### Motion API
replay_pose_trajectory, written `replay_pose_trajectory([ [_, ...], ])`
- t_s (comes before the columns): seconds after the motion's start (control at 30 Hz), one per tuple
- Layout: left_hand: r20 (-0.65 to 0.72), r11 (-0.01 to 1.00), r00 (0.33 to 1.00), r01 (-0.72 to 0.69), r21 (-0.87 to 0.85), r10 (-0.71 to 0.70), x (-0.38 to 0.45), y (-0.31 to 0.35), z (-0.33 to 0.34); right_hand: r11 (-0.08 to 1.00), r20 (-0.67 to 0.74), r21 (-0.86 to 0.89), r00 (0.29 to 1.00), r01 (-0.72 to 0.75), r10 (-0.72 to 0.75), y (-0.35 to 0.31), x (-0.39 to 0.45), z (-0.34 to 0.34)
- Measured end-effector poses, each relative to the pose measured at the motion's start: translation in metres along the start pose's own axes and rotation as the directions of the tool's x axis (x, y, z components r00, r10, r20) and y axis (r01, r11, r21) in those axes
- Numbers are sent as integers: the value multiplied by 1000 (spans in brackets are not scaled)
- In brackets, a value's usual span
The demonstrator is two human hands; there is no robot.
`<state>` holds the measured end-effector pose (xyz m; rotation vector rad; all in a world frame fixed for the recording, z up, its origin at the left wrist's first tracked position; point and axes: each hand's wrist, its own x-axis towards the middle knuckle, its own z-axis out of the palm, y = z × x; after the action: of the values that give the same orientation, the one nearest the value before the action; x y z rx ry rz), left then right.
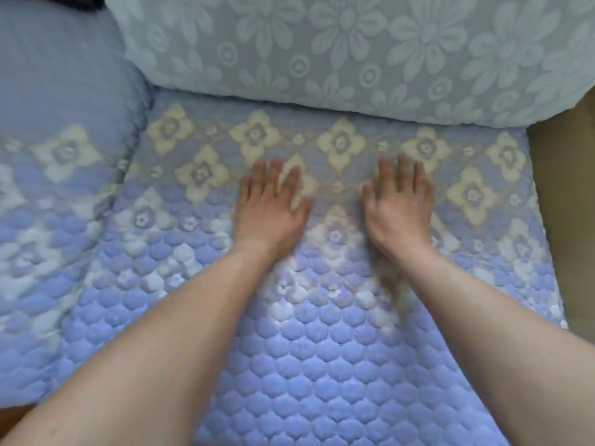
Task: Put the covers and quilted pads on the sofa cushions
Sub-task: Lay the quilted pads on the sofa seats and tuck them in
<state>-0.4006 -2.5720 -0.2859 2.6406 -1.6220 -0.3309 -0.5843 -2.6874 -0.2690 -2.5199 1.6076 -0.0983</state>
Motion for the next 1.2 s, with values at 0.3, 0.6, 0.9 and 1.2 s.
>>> replay_pose_trajectory([
  [0.3, 416, 747, 692, 663, -43, -590, -227, -141, -31, 987, 400, -99, 903, -125, 155, -14, -13, -28],
  [0.6, 779, 447, 424, 870, -208, -461, -238, -227, -89, 999, 821, 12, 569, 53, -40, -203, -64, -64],
  [0.9, 584, 821, 795, 438, -367, -163, -191, -408, -162, 975, 402, 109, 905, -195, 136, -456, -109, -11],
  [1.2, 391, 963, 889, 270, -28, -238, -146, -729, -141, 787, 192, 195, 764, 586, -616, -751, -106, 97],
])
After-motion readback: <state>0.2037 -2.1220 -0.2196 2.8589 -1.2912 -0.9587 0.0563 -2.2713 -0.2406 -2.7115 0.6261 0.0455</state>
